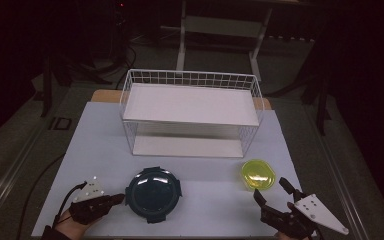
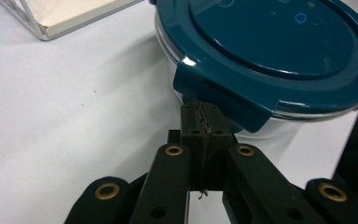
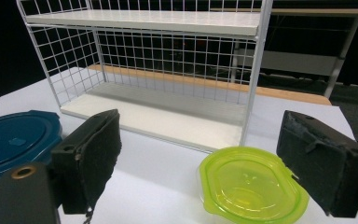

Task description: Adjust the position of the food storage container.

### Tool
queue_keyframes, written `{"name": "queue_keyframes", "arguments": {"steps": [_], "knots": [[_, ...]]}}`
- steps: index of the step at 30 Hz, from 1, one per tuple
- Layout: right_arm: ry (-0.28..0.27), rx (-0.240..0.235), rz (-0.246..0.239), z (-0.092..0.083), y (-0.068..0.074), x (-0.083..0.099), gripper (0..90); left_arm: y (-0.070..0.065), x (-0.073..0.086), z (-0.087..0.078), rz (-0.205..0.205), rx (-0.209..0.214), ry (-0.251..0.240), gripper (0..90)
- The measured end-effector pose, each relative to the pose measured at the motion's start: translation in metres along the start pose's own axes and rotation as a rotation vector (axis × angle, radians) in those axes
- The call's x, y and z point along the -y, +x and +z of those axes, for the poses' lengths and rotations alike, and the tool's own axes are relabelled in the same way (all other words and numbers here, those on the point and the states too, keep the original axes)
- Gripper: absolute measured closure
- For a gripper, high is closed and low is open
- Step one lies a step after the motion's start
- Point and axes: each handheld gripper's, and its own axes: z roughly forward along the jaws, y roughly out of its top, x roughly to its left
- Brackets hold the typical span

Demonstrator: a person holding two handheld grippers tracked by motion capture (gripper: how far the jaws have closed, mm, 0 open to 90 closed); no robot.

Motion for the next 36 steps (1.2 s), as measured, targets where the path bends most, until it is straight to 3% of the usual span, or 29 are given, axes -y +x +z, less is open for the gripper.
{"name": "queue_keyframes", "arguments": {"steps": [5,10,16,26,36], "knots": [[0.002,-0.004,-0.002,0.001,0.001,0.0,13.4,0.004,-0.006,0.005,0.001,-0.008,0.005,88.7],[0.01,-0.01,-0.003,0.001,0.001,0.001,13.3,0.007,-0.015,0.007,0.0,-0.002,-0.021,88.7],[0.01,-0.008,-0.004,0.001,0.001,0.001,13.3,0.005,-0.016,0.006,0.027,-0.019,0.007,88.6],[0.016,-0.016,-0.007,0.003,0.004,0.001,13.4,0.006,-0.021,0.01,0.006,-0.013,0.021,88.7],[0.02,-0.019,-0.013,0.004,0.004,0.002,13.4,-0.005,-0.032,0.024,0.024,0.002,0.025,88.7]]}}
